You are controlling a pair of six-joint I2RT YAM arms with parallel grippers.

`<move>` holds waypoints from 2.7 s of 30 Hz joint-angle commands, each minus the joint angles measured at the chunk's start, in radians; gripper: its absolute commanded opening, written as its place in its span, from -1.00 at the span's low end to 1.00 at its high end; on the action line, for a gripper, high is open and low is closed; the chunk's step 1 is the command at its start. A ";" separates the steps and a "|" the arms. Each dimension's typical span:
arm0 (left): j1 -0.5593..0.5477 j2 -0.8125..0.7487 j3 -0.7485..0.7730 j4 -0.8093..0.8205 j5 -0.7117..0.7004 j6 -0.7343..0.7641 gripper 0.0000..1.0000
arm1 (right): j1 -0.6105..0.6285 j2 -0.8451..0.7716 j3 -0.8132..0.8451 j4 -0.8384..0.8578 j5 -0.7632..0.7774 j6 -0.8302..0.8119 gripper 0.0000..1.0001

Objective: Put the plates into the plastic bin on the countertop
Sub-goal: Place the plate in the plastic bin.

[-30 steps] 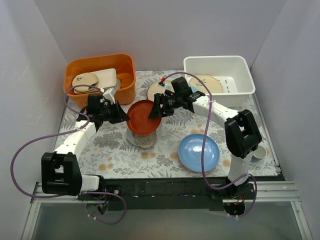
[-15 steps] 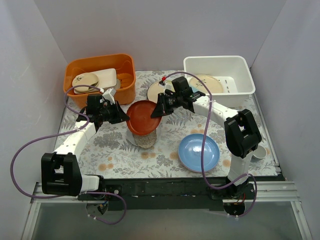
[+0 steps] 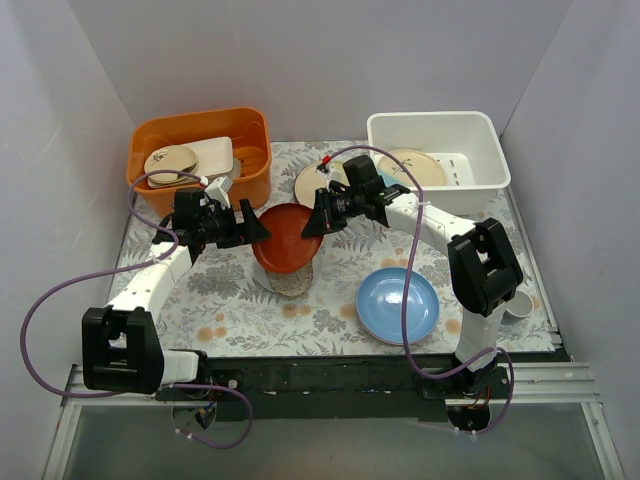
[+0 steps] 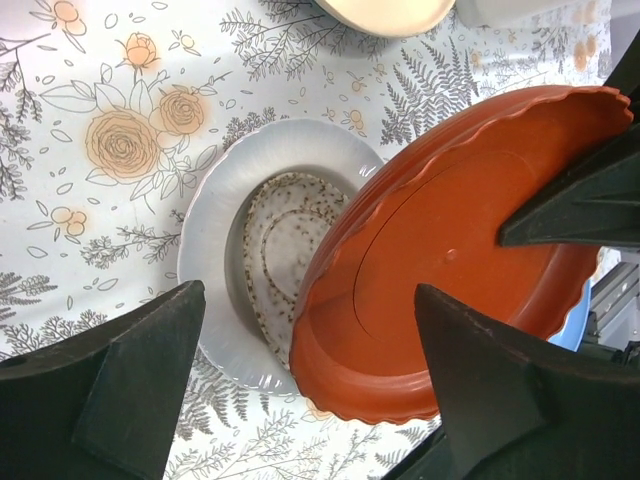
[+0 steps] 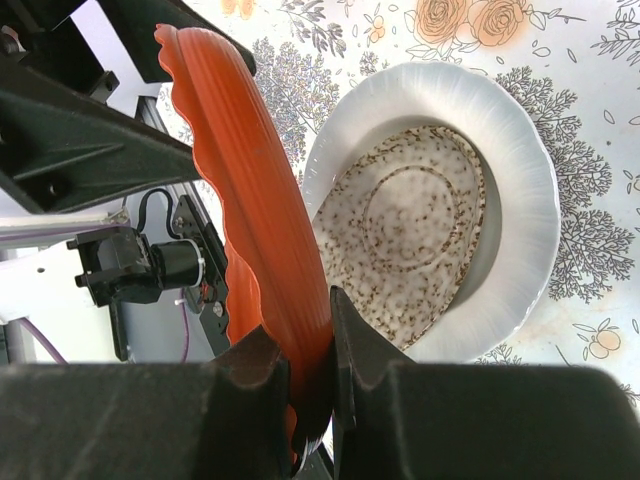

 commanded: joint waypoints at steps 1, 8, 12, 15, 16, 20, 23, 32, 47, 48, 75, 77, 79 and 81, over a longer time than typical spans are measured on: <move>0.002 -0.052 -0.001 0.008 0.002 0.012 0.87 | 0.005 -0.003 -0.004 0.039 -0.026 -0.009 -0.97; 0.002 -0.054 -0.001 0.006 -0.006 0.013 0.96 | 0.005 -0.004 -0.002 0.041 -0.021 -0.010 -0.97; 0.002 -0.060 0.001 0.006 -0.013 0.013 0.96 | 0.005 -0.004 0.002 0.033 -0.009 -0.021 -0.97; 0.002 -0.070 -0.002 0.006 -0.018 0.013 0.96 | 0.003 -0.011 0.005 0.024 0.010 -0.024 -0.97; 0.002 -0.073 -0.001 0.008 -0.018 0.013 0.96 | 0.003 -0.012 0.005 0.022 0.013 -0.026 -0.97; 0.002 -0.095 -0.005 0.020 -0.015 0.013 0.96 | -0.009 -0.014 0.014 0.010 0.019 -0.032 -0.97; 0.002 -0.112 -0.010 0.028 -0.015 0.012 0.96 | -0.029 -0.011 0.031 -0.031 0.025 -0.050 -0.97; 0.002 -0.149 -0.018 0.043 -0.024 0.007 0.96 | -0.114 -0.055 0.056 -0.087 0.037 -0.076 -0.97; 0.002 -0.147 -0.016 0.043 -0.044 0.003 0.96 | -0.193 -0.113 0.131 -0.191 0.069 -0.127 -0.97; 0.002 -0.147 -0.016 0.043 -0.044 0.006 0.96 | -0.196 -0.121 0.137 -0.192 0.072 -0.130 -0.97; 0.002 -0.119 -0.008 0.029 -0.030 0.012 0.96 | -0.461 -0.138 0.238 -0.246 0.036 -0.151 -0.97; 0.002 -0.123 -0.008 0.029 -0.032 0.012 0.96 | -0.481 -0.133 0.246 -0.246 0.031 -0.148 -0.97; 0.004 -0.121 -0.008 0.029 -0.032 0.012 0.96 | -0.500 -0.130 0.255 -0.246 0.030 -0.147 -0.97; 0.004 -0.119 -0.008 0.028 -0.033 0.012 0.96 | -0.512 -0.126 0.266 -0.243 0.030 -0.142 -0.97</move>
